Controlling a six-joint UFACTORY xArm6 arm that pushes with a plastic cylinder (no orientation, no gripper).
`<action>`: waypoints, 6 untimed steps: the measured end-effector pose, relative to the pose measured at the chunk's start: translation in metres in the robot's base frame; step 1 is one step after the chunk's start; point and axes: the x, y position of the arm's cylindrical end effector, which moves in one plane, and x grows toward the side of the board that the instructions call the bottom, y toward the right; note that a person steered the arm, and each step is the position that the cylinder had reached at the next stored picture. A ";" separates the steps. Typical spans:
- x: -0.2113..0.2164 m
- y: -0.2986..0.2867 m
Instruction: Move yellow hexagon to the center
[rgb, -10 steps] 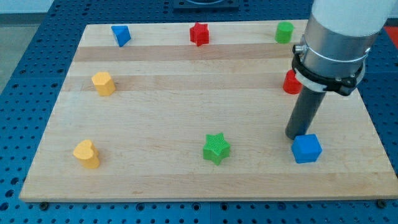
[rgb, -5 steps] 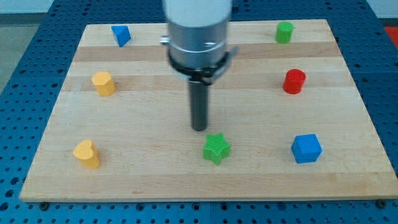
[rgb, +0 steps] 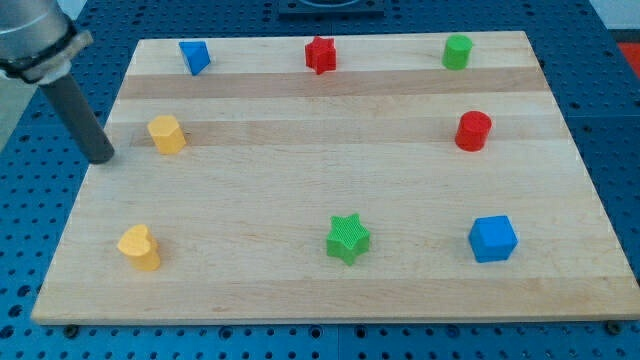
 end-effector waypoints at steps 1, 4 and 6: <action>-0.015 0.000; -0.016 0.085; -0.033 0.141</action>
